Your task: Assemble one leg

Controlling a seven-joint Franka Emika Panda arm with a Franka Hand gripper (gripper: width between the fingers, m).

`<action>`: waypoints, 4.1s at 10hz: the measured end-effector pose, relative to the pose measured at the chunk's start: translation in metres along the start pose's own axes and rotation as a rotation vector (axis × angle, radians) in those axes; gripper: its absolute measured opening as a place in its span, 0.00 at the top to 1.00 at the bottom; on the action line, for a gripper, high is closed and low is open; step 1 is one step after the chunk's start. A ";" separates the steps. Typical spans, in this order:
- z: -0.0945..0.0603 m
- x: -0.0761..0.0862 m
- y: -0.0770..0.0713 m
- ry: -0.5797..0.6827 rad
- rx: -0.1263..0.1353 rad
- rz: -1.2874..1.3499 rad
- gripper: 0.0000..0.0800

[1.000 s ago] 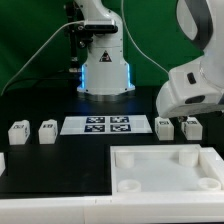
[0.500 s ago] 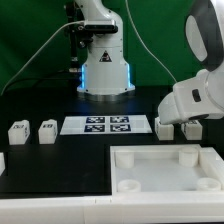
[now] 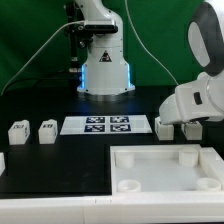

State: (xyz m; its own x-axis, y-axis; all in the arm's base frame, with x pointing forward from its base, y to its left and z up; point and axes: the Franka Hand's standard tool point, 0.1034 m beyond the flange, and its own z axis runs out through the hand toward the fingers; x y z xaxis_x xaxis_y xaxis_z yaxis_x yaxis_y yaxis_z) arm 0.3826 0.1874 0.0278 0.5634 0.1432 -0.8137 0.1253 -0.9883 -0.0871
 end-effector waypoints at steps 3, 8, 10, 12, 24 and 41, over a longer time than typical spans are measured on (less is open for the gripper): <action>0.011 0.002 0.001 -0.023 0.001 0.002 0.19; 0.021 0.008 0.001 -0.026 0.004 -0.003 0.19; 0.021 0.008 0.001 -0.026 0.004 -0.003 0.48; 0.021 0.007 0.001 -0.026 0.004 -0.003 0.64; -0.003 0.001 0.005 0.025 -0.002 -0.048 0.64; -0.166 -0.027 0.098 1.361 -0.064 -0.072 0.64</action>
Offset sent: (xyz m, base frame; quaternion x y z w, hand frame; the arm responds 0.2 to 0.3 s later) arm -0.0061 -0.0015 -0.0164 -0.0087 0.0093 0.0094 0.9999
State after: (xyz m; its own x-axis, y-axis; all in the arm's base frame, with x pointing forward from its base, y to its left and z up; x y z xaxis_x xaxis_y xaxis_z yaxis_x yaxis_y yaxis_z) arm 0.5151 0.0955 0.1372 0.9010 0.1695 0.3993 0.2051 -0.9776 -0.0478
